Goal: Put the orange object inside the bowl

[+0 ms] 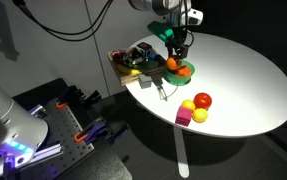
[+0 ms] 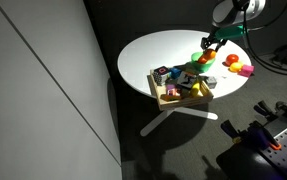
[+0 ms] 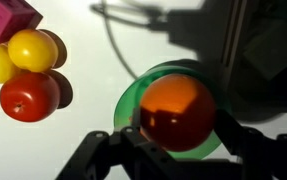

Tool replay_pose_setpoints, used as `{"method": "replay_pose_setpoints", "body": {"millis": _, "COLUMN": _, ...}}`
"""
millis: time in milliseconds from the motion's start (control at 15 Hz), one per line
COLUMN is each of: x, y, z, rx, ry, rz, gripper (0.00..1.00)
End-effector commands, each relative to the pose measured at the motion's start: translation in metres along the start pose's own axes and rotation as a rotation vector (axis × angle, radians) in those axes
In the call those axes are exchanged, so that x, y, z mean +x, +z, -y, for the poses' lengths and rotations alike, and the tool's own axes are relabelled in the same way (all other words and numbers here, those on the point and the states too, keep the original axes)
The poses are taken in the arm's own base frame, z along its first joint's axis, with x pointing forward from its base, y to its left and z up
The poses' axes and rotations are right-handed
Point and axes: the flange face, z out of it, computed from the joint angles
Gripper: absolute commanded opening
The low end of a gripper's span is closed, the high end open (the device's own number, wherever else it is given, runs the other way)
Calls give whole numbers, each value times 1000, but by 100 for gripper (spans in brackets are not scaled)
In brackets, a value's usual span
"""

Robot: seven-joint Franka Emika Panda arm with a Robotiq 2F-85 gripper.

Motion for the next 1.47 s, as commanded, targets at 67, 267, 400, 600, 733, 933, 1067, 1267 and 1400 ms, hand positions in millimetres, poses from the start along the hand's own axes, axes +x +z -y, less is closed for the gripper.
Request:
{"method": "replay_pose_setpoints", "body": {"millis": 67, "x": 11, "y": 7, "z": 4, "rx": -2, "ry": 13, "rz": -37, "gripper": 49}}
{"method": "replay_pose_setpoints", "body": {"millis": 267, "x": 11, "y": 20, "z": 6, "rx": -7, "ry": 8, "rz": -44, "gripper": 49}}
{"method": "replay_pose_setpoints", "body": {"millis": 400, "x": 9, "y": 29, "z": 7, "rx": -14, "ry": 0, "rz": -45, "gripper": 61}}
{"method": "replay_pose_setpoints", "body": {"millis": 600, "x": 8, "y": 34, "z": 5, "rx": -19, "ry": 2, "rz": -43, "gripper": 97}}
{"method": "replay_pose_setpoints", "body": {"millis": 733, "x": 8, "y": 29, "z": 1, "rx": -15, "ry": 12, "rz": -42, "gripper": 100}}
{"method": "replay_pose_setpoints", "body": {"millis": 933, "x": 11, "y": 18, "z": -3, "rx": -8, "ry": 26, "rz": -44, "gripper": 100}}
{"method": "replay_pose_setpoints", "body": {"millis": 1067, "x": 12, "y": 9, "z": -6, "rx": -2, "ry": 31, "rz": -44, "gripper": 100}}
{"method": "replay_pose_setpoints", "body": {"millis": 1267, "x": 13, "y": -4, "z": -8, "rx": 10, "ry": 24, "rz": -36, "gripper": 100}}
{"method": "replay_pose_setpoints", "body": {"millis": 1400, "x": 11, "y": -15, "z": -8, "rx": 6, "ry": 6, "rz": -16, "gripper": 100}}
